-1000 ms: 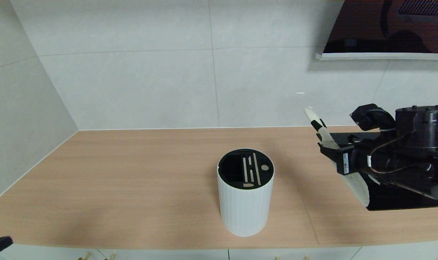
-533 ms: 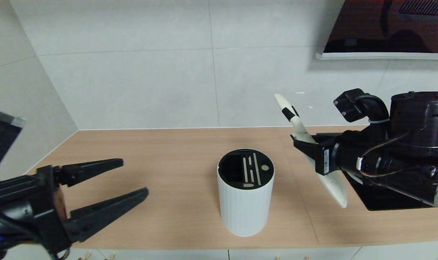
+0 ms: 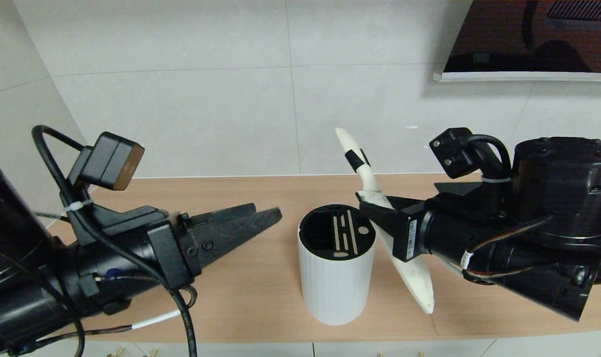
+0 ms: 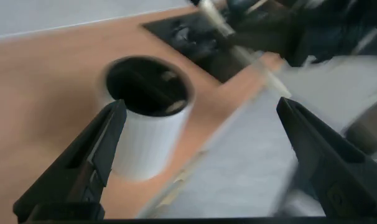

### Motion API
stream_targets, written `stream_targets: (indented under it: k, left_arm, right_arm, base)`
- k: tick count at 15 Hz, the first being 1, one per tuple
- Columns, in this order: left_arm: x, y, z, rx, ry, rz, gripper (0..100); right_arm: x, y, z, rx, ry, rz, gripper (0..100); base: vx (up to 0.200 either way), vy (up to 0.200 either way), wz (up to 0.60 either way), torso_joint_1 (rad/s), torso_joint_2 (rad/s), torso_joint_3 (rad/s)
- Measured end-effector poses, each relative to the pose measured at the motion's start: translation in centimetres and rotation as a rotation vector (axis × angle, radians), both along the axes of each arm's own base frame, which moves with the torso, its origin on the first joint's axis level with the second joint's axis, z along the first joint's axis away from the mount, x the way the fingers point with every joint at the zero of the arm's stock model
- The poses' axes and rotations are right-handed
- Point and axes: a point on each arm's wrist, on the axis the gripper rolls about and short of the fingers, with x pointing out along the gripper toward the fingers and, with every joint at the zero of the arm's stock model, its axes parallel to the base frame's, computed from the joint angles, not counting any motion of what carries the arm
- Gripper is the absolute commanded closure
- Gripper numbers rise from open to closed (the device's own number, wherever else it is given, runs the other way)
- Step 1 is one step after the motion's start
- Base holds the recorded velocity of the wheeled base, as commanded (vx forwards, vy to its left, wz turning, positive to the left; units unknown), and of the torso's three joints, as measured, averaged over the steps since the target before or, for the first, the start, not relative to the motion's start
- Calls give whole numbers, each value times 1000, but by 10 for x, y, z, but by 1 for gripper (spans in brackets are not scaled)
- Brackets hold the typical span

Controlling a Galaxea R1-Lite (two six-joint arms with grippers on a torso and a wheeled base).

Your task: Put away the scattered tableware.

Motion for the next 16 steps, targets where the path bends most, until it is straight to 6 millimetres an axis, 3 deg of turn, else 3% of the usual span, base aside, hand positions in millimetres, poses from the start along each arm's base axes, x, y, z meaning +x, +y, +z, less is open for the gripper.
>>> stream_targets:
  k: [4, 10, 16]
  left_arm:
    - [18, -16, 0, -158, 40, -22, 0]
    - [48, -48, -34, -137, 123, 89, 0]
    - [62, -62, -52, -144, 118, 118, 0]
  right_arm:
    - [-1, 20, -7, 48, -3, 40, 100]
    - [1, 36, -29, 8, 31, 61, 100]
    - [-3, 42, -40, -25, 50, 80, 100]
  base:
    - [0, 0, 0, 0, 0, 0]
    - [0, 0, 0, 0, 0, 0]
    - [0, 0, 0, 0, 0, 0]
